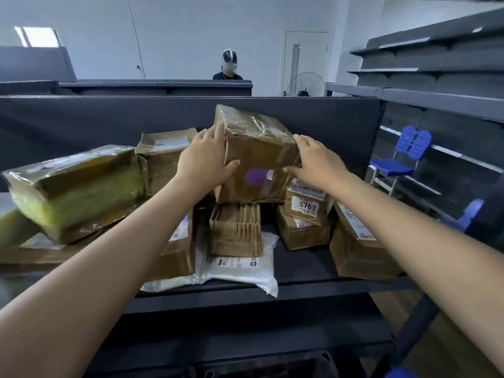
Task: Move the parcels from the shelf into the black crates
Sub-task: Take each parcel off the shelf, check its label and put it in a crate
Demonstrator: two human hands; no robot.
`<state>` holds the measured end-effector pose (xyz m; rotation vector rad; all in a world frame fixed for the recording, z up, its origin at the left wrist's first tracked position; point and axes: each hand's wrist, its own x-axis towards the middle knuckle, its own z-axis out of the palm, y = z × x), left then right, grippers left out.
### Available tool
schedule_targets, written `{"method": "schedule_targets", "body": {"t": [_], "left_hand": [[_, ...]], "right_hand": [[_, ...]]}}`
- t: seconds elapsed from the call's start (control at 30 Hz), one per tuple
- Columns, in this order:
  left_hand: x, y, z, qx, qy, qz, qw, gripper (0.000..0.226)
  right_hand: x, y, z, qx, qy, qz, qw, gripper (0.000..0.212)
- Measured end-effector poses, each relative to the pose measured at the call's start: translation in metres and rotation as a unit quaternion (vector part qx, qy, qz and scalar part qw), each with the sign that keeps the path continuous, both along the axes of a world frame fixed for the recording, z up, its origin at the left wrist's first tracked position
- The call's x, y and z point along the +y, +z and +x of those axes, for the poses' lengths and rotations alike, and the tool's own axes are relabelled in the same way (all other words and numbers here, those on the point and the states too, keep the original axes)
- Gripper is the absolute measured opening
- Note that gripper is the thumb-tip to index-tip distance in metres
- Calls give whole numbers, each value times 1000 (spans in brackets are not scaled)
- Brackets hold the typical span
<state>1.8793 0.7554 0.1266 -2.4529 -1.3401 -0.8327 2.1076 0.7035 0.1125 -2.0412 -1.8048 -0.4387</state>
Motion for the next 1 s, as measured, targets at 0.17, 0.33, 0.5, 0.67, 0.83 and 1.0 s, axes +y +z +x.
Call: {"method": "schedule_targets", "body": {"t": [0.17, 0.33, 0.5, 0.67, 0.83, 1.0], "left_hand": [[23, 8, 8, -18, -47, -13, 999, 88], [30, 6, 17, -30, -46, -24, 998, 90], [32, 4, 21, -80, -59, -49, 994, 89], [23, 13, 20, -133, -82, -46, 987, 87], [3, 38, 19, -171, -108, 6, 979, 86], [-28, 65, 12, -176, -133, 50, 974, 88]], "right_hand": [[26, 2, 5, 57, 30, -9, 998, 89], [34, 1, 13, 98, 65, 3, 993, 91], [33, -2, 11, 123, 93, 44, 987, 84], [24, 7, 6, 133, 98, 90, 982, 85], [11, 34, 3, 121, 93, 153, 976, 82], [-18, 58, -3, 131, 110, 225, 959, 80]]}}
